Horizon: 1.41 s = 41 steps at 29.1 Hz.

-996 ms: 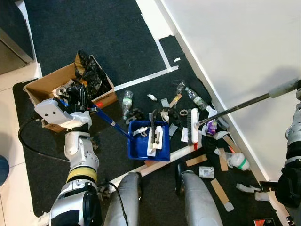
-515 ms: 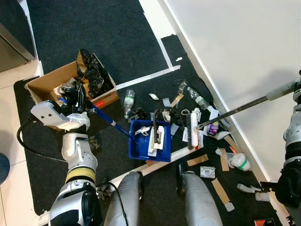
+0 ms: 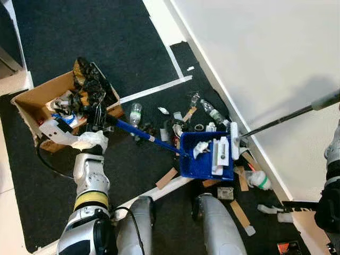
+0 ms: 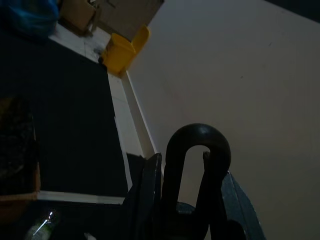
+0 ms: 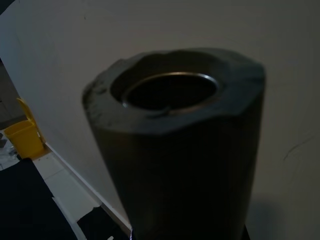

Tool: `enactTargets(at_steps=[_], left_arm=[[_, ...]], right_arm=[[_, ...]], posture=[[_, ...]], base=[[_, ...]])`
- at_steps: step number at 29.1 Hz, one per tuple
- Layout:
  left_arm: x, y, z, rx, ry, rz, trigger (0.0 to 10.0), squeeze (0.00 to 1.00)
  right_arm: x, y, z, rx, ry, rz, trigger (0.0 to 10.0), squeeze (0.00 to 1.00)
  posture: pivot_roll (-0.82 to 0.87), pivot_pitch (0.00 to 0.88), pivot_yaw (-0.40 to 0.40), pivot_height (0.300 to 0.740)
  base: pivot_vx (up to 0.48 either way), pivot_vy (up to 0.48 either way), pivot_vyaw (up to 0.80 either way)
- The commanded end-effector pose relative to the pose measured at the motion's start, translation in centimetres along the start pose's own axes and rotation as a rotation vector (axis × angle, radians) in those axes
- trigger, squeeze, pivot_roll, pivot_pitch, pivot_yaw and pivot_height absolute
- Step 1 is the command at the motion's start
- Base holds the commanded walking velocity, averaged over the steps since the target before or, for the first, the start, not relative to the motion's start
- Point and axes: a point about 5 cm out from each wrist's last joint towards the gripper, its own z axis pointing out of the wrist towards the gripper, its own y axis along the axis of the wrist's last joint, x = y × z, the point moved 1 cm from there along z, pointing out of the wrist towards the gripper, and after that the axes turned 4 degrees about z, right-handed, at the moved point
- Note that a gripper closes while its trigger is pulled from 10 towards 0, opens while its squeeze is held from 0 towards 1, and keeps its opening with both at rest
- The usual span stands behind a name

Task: Sweep floor

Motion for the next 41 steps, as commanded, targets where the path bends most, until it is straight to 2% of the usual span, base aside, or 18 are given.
enactTargets(at_steps=[1,9,13,16,21,29,38,41], left_arm=[[-0.6,-0.4,0.2,-0.010,-0.028,-0.097,10.0,0.00],[-0.1,0.3,0.5,-0.011,-0.023,-0.095,10.0,0.00],[0.4,0.2,0.2,0.000,-0.011,-0.086,10.0,0.00],[0.8,0.2,-0.2,0.007,0.003,-0.080,10.0,0.00],[1.9,0.5,-1.0,0.010,0.043,-0.064,10.0,0.00],[3.6,1.2,-2.3,0.026,0.105,-0.031,10.0,0.00],[4.8,-0.2,-4.5,0.119,0.176,-0.017,10.0,0.00],[4.9,-0.3,-4.7,0.127,0.181,-0.017,10.0,0.00]], right_arm=[[-0.7,-1.0,-0.6,0.035,-0.041,0.044,10.0,0.00],[-1.6,-0.2,-0.5,-0.005,-0.082,0.042,10.0,0.00],[-2.1,1.0,0.0,-0.061,-0.110,0.106,10.0,0.00],[-2.4,1.8,0.4,-0.089,-0.122,0.137,10.0,0.00],[-2.2,1.8,0.5,-0.074,-0.099,0.078,10.0,0.00],[-2.9,2.6,0.6,-0.110,-0.129,0.080,10.0,0.00],[-3.1,3.3,0.9,-0.144,-0.134,0.109,10.0,0.00],[-3.0,3.3,0.9,-0.140,-0.130,0.105,10.0,0.00]], posture=[[0.11,0.177,-0.094,0.740],[0.12,0.155,-0.082,0.740],[0.13,0.146,-0.080,0.740],[0.13,0.137,-0.081,0.740],[0.13,0.126,-0.084,0.740],[0.14,0.122,-0.078,0.740],[0.14,0.119,-0.070,0.740],[0.14,0.119,-0.071,0.740]], base=[[0.000,0.000,0.00],[0.000,0.000,0.00],[0.000,0.000,0.00],[0.000,0.000,0.00],[0.000,0.000,0.00],[0.000,0.000,0.00],[0.000,0.000,0.00],[0.000,0.000,0.00]])
